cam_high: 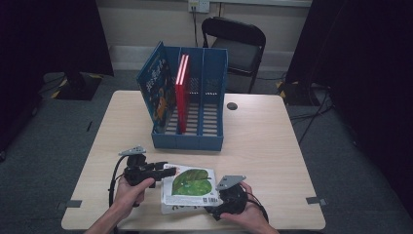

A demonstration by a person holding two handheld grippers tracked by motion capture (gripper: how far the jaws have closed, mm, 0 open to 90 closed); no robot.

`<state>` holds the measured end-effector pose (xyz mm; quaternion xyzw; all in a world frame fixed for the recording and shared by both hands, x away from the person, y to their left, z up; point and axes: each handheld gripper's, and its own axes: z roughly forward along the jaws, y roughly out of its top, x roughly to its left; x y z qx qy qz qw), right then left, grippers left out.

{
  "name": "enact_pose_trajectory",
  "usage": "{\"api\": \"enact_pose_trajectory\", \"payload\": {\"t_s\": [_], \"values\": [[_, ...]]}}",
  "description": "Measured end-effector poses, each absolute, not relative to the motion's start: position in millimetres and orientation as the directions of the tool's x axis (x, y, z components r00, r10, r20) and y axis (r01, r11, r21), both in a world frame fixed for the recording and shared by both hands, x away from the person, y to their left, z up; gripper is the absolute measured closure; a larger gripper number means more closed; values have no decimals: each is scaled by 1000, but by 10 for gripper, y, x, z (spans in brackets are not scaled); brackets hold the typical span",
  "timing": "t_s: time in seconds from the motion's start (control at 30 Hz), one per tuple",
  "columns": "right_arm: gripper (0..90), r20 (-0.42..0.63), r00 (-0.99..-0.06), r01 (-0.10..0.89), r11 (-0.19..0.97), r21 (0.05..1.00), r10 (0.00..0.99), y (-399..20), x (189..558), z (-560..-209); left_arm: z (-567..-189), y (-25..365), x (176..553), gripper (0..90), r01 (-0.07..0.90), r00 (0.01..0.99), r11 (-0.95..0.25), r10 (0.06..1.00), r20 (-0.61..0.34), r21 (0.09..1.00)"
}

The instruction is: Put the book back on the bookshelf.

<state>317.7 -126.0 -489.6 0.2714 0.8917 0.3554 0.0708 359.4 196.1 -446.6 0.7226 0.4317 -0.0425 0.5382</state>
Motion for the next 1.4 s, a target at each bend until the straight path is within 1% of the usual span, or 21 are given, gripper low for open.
{"api": "enact_pose_trajectory", "payload": {"t_s": [0.03,0.1,0.2,0.63,0.7,0.73,0.8,0.87,0.93,1.0,1.13,1.17,1.2,1.23,1.27,1.4], "values": [[105,69,-844,432,598,675,531,-1263,3179,-4898,-4450,1960,3594,393,667,628,-51,575,-525,743],[114,79,-845,435,597,674,528,-1270,3177,-4894,-4445,1956,3590,393,667,627,-50,575,-525,743],[122,66,-842,432,595,678,536,-1274,3155,-4884,-4444,1953,3589,390,667,628,-52,575,-524,743],[125,33,-835,419,596,685,549,-1281,3112,-4863,-4419,1923,3613,390,669,630,-46,566,-532,742],[124,11,-840,398,603,691,542,-1270,3099,-4835,-4410,1898,3616,383,665,632,-44,564,-531,745],[126,16,-841,398,598,696,541,-1261,3094,-4834,-4410,1898,3616,374,665,632,-44,564,-531,745],[130,14,-841,394,596,700,540,-1251,3088,-4833,-4409,1884,3619,373,667,630,-47,569,-529,744],[144,-4,-849,370,598,711,529,-1190,3074,-4829,-4406,1863,3624,370,666,630,-44,567,-530,745],[139,-5,-849,368,598,712,529,-1177,3076,-4829,-4404,1857,3624,369,666,630,-42,565,-532,745],[144,-27,-849,353,604,715,528,-1149,3067,-4826,-4406,1865,3624,370,667,631,-46,565,-531,743],[169,-13,-849,356,592,723,528,-1176,3065,-4823,-4434,1895,3614,372,676,631,-49,554,-543,735],[194,-10,-850,355,586,729,527,-1195,3056,-4820,-4444,1898,3600,382,683,638,-58,533,-556,728],[194,-10,-850,355,586,729,527,-1195,3056,-4820,-4444,1898,3600,409,683,638,-58,533,-556,728],[210,-2,-849,358,578,733,528,-1204,3053,-4817,-4455,1886,3584,409,687,650,-74,507,-567,722],[225,12,-852,359,567,741,524,-1221,3056,-4809,-4460,1861,3563,402,685,657,-90,505,-560,723],[216,-7,-856,344,580,738,517,-1201,3043,-4811,-4475,1757,3535,406,682,672,-132,500,-546,719]]}}
